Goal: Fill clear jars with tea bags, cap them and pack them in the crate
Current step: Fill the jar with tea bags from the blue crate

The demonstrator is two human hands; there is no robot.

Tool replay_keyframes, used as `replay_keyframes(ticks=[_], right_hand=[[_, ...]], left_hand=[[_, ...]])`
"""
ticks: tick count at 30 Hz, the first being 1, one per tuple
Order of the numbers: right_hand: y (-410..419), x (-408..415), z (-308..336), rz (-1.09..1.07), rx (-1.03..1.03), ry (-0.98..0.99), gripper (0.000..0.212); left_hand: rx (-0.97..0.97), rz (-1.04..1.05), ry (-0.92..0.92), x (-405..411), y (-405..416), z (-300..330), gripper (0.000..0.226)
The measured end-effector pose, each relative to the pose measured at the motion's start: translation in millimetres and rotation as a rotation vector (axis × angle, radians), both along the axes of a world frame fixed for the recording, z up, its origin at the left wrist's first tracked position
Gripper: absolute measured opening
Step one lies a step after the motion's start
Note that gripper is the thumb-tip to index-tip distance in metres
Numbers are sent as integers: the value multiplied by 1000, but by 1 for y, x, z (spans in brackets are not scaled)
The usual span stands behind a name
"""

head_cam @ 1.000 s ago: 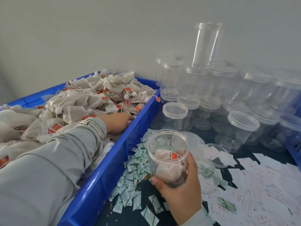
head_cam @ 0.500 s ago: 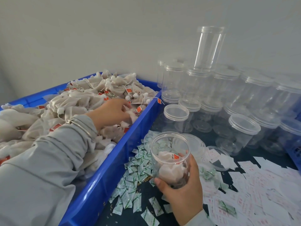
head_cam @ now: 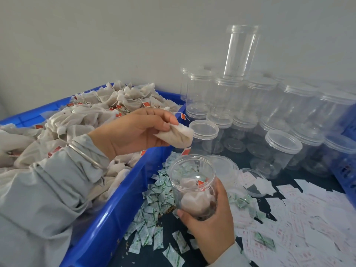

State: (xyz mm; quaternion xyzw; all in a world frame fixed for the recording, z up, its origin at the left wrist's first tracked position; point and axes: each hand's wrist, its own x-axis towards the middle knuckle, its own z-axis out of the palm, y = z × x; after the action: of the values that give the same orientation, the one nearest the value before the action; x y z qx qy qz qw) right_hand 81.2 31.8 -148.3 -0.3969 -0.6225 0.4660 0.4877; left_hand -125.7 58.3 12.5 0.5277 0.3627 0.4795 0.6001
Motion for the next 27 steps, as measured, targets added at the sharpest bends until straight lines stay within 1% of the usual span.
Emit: replay_keyframes(ticks=[3, 6, 8, 10, 11, 12, 15, 16, 18, 20, 22, 24, 25, 26, 27], right_hand=[[-1, -2, 0, 2, -15, -7, 104], [0, -1, 0, 12, -10, -39, 105], [0, -1, 0, 16, -6, -51, 105], [-1, -1, 1, 25, 1, -54, 103], [-1, -2, 1, 30, 7, -55, 102], [-1, -2, 1, 31, 14, -54, 102], [-1, -3, 1, 21, 19, -51, 102], [-1, -3, 0, 23, 17, -44, 103], [0, -3, -1, 39, 19, -27, 106], [-1, -3, 0, 46, 35, 4, 107], [-3, -2, 4, 22, 115, 47, 109], [-3, -1, 8, 1, 185, 96, 105], [-3, 0, 9, 13, 183, 107, 101], [-3, -1, 10, 34, 161, 115, 98], [-3, -1, 11, 47, 128, 126, 96]], left_hand=[[-11, -91, -12, 3, -2, -2, 30], [18, -212, -50, 2, -3, -3, 17], [36, -309, -103, 1, -3, -4, 15], [24, -347, -117, 0, -1, -6, 15], [13, -343, -90, 0, -1, -6, 15], [4, -325, -26, 0, 0, -7, 16], [19, -241, 284, 4, 3, -12, 17], [19, -225, 333, 5, 4, -13, 20], [9, -195, 357, 5, 5, -15, 23], [3, -167, 356, 4, 5, -14, 20], [6, -141, 381, 4, 5, -14, 19], [18, -105, 440, 6, 5, -14, 20], [29, -103, 477, 8, 5, -15, 23], [41, -125, 522, 10, 4, -16, 36], [42, -177, 569, 13, 3, -18, 57]])
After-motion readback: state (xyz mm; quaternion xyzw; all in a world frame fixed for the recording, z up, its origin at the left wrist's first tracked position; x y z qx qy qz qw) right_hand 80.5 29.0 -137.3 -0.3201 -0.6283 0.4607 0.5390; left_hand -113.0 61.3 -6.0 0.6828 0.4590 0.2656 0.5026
